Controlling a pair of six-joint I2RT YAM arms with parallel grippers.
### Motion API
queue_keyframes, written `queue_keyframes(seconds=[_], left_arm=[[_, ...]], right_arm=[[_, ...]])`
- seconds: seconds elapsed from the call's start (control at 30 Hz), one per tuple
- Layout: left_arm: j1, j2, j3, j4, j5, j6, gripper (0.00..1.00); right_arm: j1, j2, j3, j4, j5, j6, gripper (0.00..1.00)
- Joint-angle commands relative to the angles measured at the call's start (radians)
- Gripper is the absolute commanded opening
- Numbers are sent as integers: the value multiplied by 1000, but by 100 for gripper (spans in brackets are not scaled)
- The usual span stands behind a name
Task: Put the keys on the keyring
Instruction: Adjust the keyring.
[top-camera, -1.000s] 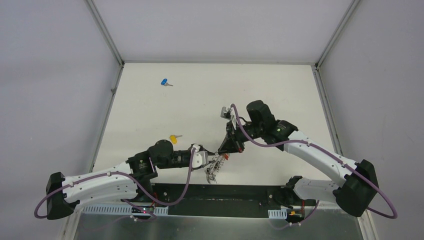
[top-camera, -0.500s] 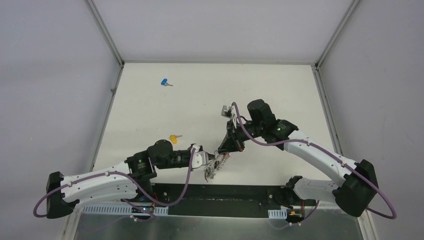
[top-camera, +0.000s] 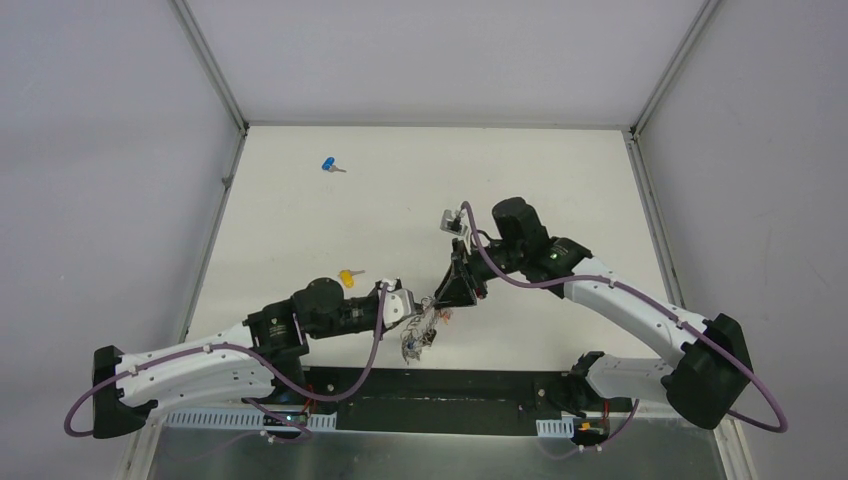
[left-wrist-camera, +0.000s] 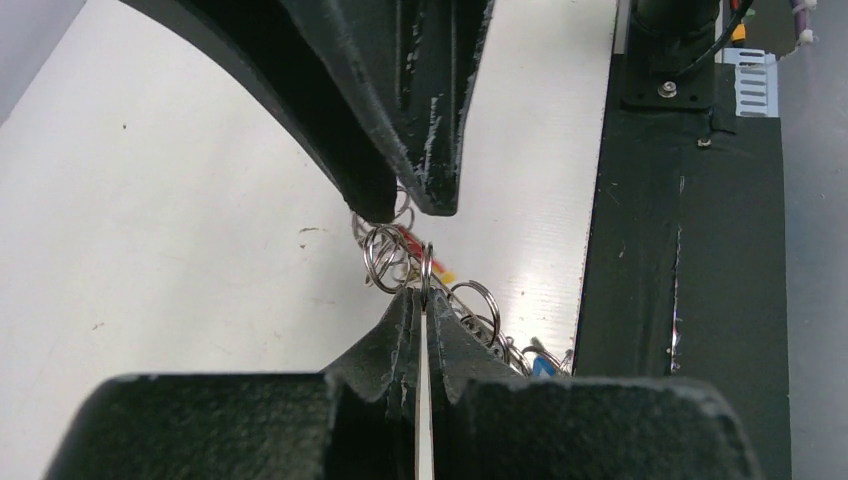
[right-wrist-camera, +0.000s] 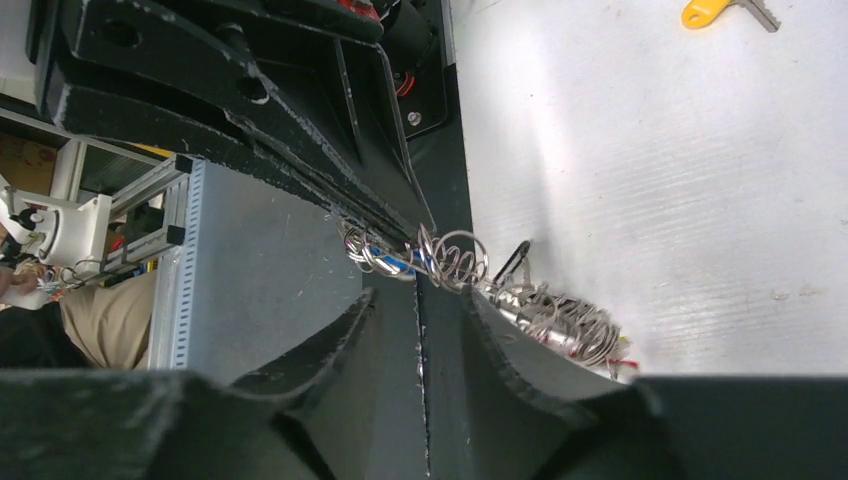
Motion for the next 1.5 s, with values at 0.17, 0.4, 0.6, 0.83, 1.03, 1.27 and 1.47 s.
queue_keyframes(seconds=[0.17,0.4,0.6,0.83,1.03,1.27,1.47], left_arm=[[-9,-40,42,80,-63,-80,0],[-10,-63,18,172,-6,-74,0],[-9,-60,23,189,32,-76,0],[-9,-44,31,205,50,-78,0],[-9,-38,37,209,51,-78,0],[-9,-45,33,210,54,-78,0],[-10,-55,35,172,35,-70,11]], right_arm=[[-5,-118,-7,138,-40,-63,36],[-2,-166,-105,386,-162,-138,27],[5,-163,-140,430,-199,-215,21],[24,-159,-141,442,-186,-226,24],[54,-143,-141,441,-159,-246,31],[66,-129,-120,400,-138,-284,0],[66,-130,-83,297,-100,-309,0]])
